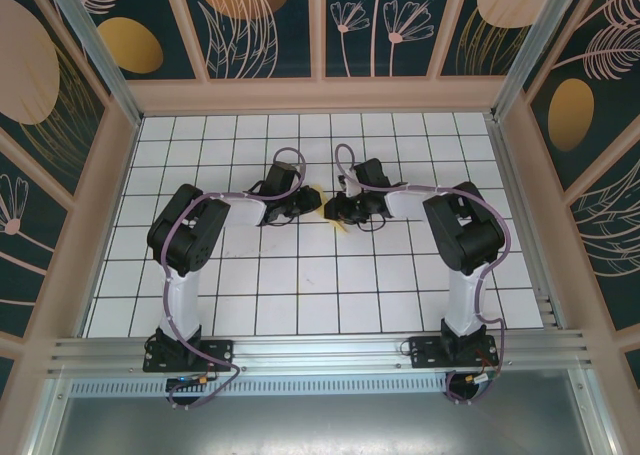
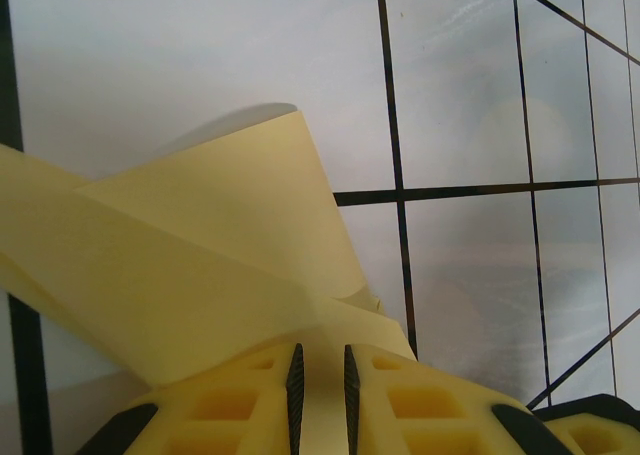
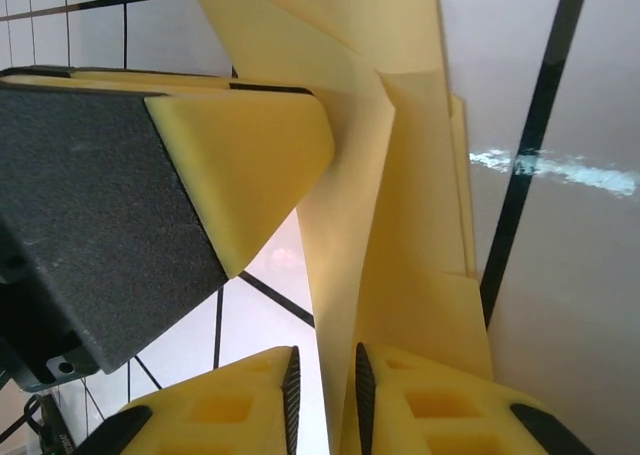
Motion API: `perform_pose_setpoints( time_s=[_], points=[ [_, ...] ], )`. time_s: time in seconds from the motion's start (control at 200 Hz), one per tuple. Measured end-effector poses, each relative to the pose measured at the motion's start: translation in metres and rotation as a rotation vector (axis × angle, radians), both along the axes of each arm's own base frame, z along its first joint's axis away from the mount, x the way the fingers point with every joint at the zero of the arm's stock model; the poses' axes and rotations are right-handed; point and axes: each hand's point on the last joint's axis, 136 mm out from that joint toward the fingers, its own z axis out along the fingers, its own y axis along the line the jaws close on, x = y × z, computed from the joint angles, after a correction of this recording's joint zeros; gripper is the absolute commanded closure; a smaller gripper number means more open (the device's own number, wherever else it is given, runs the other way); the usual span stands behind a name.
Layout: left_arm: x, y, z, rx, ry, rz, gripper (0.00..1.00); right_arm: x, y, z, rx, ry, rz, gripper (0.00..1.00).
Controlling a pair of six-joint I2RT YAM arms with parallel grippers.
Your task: Fold a paper plane with a square sheet of paper (pick it up from the middle)
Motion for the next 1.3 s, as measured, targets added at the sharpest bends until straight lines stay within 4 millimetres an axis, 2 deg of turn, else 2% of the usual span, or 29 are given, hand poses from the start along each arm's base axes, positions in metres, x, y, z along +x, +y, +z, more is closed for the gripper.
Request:
perform_pose_setpoints(
  time_s=[0.095, 0.495, 0.766, 1.021, 1.301],
  points=[
    [0.0, 0.0, 0.0, -0.001, 0.0, -0.001, 0.77, -0.001, 0.001, 0.0, -0.001, -0.002, 0.006, 0.87],
    [0.001, -0.001, 0.002, -0.002, 0.003, -0.003, 0.75, 0.0, -0.006, -0.005, 0.031, 0.013, -0.027, 1.0],
    [0.002, -0.003, 0.01, -0.013, -0.008, -0.009, 0.63, -0.003, -0.016, -0.01, 0.124, 0.069, -0.079, 1.0],
    [0.0, -0.005, 0.031, -0.066, -0.082, -0.017, 0.63, -0.003, -0.026, -0.009, 0.208, 0.123, -0.144, 1.0],
    [-0.01, -0.007, 0.03, -0.114, -0.095, -0.047, 0.68, -0.001, -0.033, -0.008, 0.264, 0.168, -0.208, 1.0]
  ],
)
